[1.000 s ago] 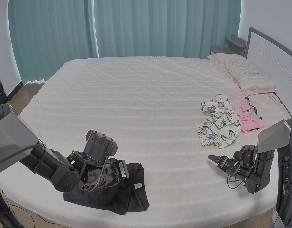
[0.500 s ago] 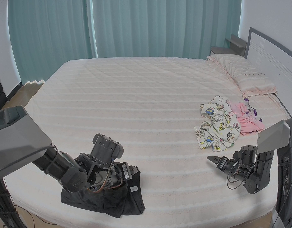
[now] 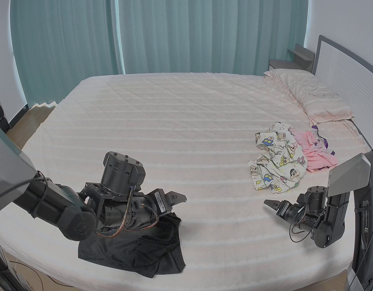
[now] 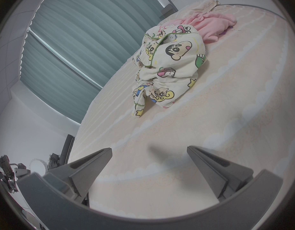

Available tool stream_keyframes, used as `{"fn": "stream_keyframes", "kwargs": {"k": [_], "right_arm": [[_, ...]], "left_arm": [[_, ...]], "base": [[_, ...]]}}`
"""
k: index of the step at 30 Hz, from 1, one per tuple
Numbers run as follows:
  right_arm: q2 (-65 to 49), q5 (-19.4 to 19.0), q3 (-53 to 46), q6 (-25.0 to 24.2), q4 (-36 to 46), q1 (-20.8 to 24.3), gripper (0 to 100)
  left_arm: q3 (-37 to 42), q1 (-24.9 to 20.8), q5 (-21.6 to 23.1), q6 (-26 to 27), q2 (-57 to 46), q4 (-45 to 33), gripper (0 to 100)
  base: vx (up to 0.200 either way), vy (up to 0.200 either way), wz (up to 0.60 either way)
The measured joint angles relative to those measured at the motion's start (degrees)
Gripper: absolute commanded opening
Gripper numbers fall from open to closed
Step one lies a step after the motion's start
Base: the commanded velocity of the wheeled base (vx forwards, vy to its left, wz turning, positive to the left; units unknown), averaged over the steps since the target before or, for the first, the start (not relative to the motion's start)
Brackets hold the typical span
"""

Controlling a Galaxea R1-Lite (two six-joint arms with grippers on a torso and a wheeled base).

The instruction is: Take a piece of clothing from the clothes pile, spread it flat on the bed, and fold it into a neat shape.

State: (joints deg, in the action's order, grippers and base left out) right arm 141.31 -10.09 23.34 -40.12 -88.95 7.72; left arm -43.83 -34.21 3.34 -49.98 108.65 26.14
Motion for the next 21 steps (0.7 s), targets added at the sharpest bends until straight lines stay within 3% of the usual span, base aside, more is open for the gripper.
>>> {"fn": "stream_keyframes", "kwargs": {"k": [9,14,21], "right_arm": [[0.0,-0.02,-0.3,-0.02,-0.02,0.09,100],[-0.05,0.0,-0.48,-0.02,-0.02,0.09,100],[-0.18,0.09,-0.78,-0.04,-0.02,0.41,100]], "left_arm": [[1.41,-0.44,1.23,-1.44,-1.29,2.9,100],[3.84,1.79,1.33,-1.52,-1.74,3.15,100],[10.29,6.07,1.66,-5.52,-1.79,8.4,100]], "base": [[0.0,0.0,0.0],[0.0,0.0,0.0],[-0.171,0.0,0.0]]}}
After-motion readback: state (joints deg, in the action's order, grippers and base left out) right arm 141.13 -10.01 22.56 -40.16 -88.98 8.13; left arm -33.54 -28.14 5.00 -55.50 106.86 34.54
